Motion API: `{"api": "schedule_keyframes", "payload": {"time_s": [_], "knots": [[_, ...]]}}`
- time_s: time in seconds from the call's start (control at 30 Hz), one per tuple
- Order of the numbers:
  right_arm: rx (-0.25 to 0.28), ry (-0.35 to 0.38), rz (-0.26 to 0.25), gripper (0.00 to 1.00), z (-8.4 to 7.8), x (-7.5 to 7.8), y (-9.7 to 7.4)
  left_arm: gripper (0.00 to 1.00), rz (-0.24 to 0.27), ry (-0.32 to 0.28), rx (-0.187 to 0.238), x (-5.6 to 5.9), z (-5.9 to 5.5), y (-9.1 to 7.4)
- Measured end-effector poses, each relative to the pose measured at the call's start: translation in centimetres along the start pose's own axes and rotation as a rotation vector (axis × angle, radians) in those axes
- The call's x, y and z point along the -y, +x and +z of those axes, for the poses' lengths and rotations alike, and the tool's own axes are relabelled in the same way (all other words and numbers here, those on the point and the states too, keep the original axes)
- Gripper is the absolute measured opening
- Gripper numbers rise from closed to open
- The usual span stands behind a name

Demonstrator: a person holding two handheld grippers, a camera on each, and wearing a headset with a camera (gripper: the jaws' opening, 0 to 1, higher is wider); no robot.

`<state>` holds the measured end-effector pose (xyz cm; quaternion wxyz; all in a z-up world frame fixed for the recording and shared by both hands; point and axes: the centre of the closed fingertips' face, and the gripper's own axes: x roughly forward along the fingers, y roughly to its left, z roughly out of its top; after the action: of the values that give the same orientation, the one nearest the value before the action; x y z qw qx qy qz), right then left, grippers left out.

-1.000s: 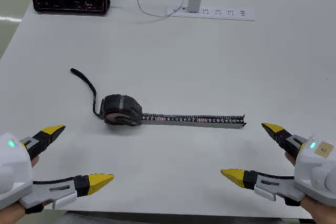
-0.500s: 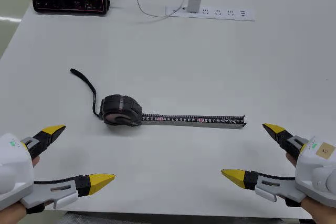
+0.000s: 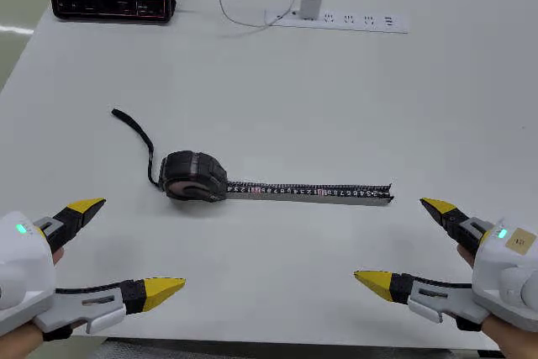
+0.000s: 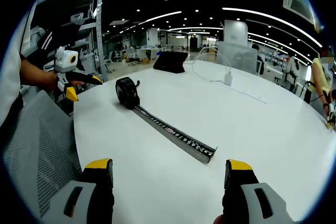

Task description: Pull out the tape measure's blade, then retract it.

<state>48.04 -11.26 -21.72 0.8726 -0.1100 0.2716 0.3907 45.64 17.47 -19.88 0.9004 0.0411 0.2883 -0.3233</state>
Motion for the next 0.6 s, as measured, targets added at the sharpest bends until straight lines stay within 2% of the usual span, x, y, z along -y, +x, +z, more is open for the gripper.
{"api": "schedule_keyframes", "payload": {"time_s": [0.6], "knots": [[-0.001,-0.011,-0.001,0.86,0.28,0.04,-0.09,0.96,0.007,0.011,0.006,-0.03,0.44,-0.1]]}}
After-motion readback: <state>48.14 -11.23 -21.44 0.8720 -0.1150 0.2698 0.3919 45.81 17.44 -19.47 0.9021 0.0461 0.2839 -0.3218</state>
